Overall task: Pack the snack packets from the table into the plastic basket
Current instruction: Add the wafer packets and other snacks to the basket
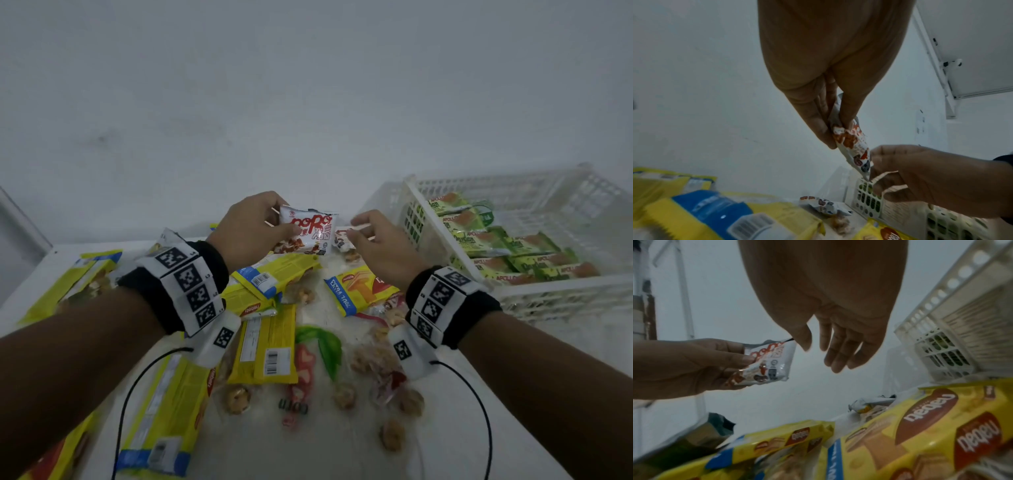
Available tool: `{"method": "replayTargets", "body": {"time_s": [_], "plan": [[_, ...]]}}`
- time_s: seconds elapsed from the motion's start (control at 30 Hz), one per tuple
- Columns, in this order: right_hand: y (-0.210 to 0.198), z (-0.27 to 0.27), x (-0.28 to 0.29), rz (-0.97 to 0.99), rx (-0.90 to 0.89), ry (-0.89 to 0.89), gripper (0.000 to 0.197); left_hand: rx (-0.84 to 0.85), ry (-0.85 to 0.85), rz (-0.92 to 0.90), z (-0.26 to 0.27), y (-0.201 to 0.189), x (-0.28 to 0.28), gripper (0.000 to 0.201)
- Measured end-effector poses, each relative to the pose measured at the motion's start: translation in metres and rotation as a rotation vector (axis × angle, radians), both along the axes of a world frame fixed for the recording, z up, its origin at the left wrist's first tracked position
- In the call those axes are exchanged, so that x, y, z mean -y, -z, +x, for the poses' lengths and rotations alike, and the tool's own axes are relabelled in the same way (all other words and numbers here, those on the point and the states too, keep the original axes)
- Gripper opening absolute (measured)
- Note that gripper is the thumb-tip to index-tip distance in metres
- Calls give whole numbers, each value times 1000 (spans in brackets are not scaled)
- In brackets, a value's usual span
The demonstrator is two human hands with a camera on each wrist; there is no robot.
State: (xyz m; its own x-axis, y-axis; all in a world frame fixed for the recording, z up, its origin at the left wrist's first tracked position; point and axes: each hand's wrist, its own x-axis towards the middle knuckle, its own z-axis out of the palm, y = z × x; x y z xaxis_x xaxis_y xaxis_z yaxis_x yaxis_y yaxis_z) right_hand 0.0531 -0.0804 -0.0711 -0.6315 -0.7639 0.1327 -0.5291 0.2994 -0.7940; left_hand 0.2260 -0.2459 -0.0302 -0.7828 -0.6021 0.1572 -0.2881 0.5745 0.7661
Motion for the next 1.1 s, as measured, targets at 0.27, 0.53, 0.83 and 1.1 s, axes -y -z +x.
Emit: {"method": "replayTargets", "body": {"time_s": [0.27, 0.53, 0.83, 1.1], "plan": [[17, -43, 49, 526, -357, -108, 29, -43, -55, 115, 7, 10, 28, 9], [25, -59, 90, 717, -414, -121, 49, -24, -18, 130, 1, 14, 35, 13], [38, -73, 100, 726, -292, -44, 66, -50, -52, 218, 1, 17, 46, 12], [20, -66, 91, 403, -258, 14, 26, -92, -61, 262, 3, 12, 46, 13]]}}
